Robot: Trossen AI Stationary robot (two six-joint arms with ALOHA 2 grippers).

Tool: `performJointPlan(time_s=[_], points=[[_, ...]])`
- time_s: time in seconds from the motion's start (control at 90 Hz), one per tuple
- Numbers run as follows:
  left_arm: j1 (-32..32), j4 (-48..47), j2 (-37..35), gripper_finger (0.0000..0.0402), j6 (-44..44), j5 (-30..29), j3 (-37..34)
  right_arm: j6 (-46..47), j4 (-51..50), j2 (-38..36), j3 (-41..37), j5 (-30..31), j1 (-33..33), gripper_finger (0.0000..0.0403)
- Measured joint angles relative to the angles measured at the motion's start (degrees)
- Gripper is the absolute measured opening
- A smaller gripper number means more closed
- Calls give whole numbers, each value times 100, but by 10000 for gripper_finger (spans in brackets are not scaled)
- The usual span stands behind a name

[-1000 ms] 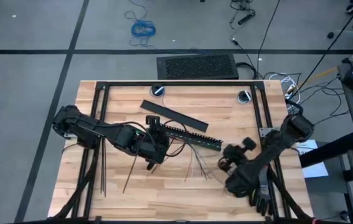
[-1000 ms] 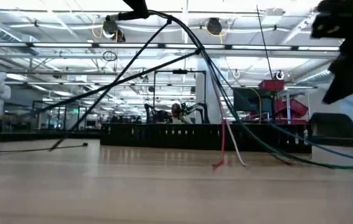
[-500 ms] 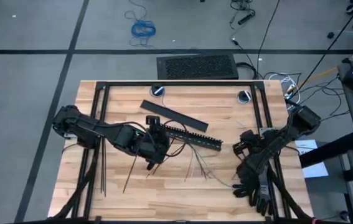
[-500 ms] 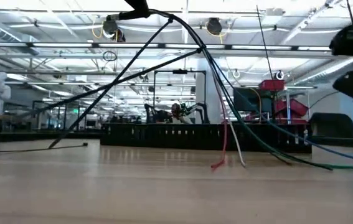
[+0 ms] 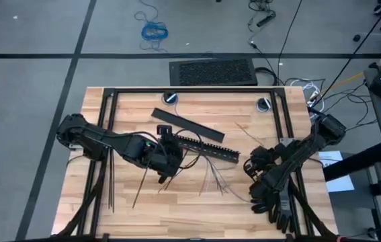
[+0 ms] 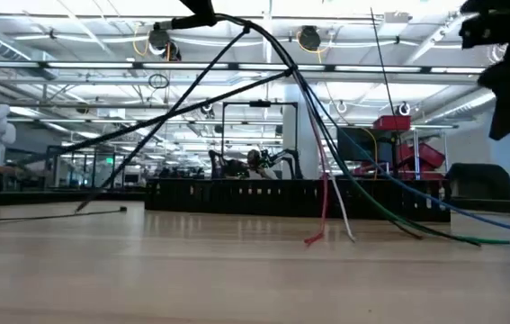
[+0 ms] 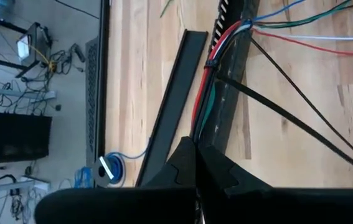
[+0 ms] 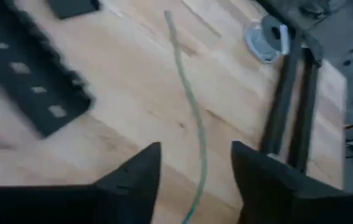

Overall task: Ziptie cables
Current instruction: Put the zip tied cable wire into the black cable duct

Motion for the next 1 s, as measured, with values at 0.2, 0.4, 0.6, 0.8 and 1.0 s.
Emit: performJointPlan(time_s=[0.2, 0.4, 0.6, 0.8, 1.0], points=[[-12, 443, 0, 0, 321, -74, 0, -2165, 3204, 58, 88, 2278, -50, 237], [-70, 1127, 2, 0, 871, 181, 0, -4692, 5290, 70, 90, 3147, -146, 238], [-61, 1240, 4, 0, 1083, 108, 149, -4989, 5656, 352, 88, 2489, -347, 238], [28, 1514, 7, 0, 1448, 33, 429, -5154, 5951, 845, 88, 2494, -537, 238], [88, 1431, 4, 0, 1513, 75, 600, -5751, 6575, 1091, 83, 2440, -717, 238]])
